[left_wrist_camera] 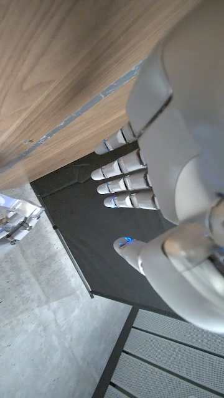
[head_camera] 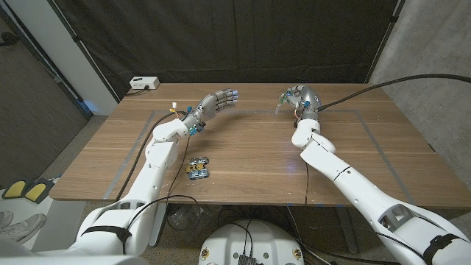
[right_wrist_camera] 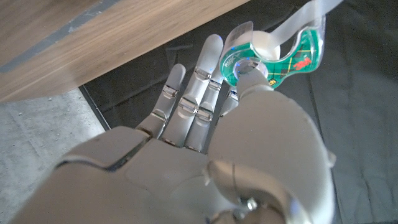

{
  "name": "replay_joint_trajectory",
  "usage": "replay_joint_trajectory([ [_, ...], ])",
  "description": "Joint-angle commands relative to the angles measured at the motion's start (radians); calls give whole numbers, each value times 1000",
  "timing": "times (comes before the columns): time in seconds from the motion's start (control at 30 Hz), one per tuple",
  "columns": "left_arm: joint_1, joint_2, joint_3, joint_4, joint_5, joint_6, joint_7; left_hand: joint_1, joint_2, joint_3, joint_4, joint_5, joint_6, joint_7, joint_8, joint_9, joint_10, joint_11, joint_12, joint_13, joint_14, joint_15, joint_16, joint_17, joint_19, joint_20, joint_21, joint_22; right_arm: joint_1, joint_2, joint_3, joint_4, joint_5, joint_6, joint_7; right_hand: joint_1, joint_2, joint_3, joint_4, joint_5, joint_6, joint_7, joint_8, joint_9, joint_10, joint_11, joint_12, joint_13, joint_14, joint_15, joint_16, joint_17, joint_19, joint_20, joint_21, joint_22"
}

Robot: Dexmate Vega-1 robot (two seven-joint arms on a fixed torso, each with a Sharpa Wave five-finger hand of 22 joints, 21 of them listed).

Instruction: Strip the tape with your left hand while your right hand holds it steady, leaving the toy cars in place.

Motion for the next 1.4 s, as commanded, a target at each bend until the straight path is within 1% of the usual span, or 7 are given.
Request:
replay_joint_trajectory([
  [0.03,-16,8,44,-10,-16,-20,-82,19,1,8,-13,-3,20,-2,10,5,15,-8,6,1,13,-4,4,1,6,2,2,2,-25,-13,-14,-36,-27,113,-18,14,19,-1,2,6,74,-14,2,102,122,-88,97,83,7,-60,0,6,-7,-69,12,1],
  [0.2,-36,10,62,16,-16,-46,-114,30,-10,8,-24,-3,32,-6,12,5,22,-15,5,1,22,-10,5,1,6,-1,1,2,-27,-12,-23,-42,-52,133,-32,14,18,-1,2,6,76,-15,2,101,123,-87,97,88,8,-60,-4,4,-7,-69,19,-2],
  [0.47,-49,16,91,34,30,-95,-94,47,-50,-1,-49,-1,44,-9,10,5,19,-23,-4,1,29,-25,4,2,18,-6,2,2,-43,-27,-22,-72,-65,193,-32,13,17,-2,2,5,78,-15,2,101,127,-87,98,93,12,-60,-4,6,-7,-69,26,-6],
  [0.77,-48,30,123,24,63,-152,-54,138,-74,19,-106,19,-42,-26,-32,9,-20,-48,-30,11,-16,-40,-15,16,13,-8,-5,6,-59,-42,-25,-96,-70,281,-25,11,16,-3,2,5,79,-15,2,102,128,-87,98,100,15,-60,-6,8,-10,-70,34,-10],
  [0.97,-49,38,144,23,68,-174,-42,179,-74,30,-120,27,-70,-17,-44,11,-12,-52,-26,19,-18,-37,-14,24,15,-11,-5,8,-64,-49,-40,-127,-117,291,-29,9,15,-4,3,5,79,-18,2,102,126,-89,97,105,15,-60,-9,9,-11,-71,40,-14],
  [1.17,-60,48,165,37,72,-197,-48,271,-113,38,-140,46,-14,-34,-21,17,33,-76,2,40,-26,-41,-18,36,20,-10,-4,11,-64,-43,-38,-130,-120,298,-18,7,15,-4,3,5,78,-19,1,104,127,-91,96,110,12,-60,-14,8,-17,-70,45,-17],
  [1.4,-58,55,174,34,65,-193,-51,301,-149,24,-126,60,55,-36,4,24,39,-78,18,57,-33,-40,-22,51,42,-31,7,17,-67,-35,-36,-138,-128,285,-13,5,16,-5,4,5,79,-19,1,104,126,-91,95,114,15,-60,-14,11,-19,-70,50,-21],
])
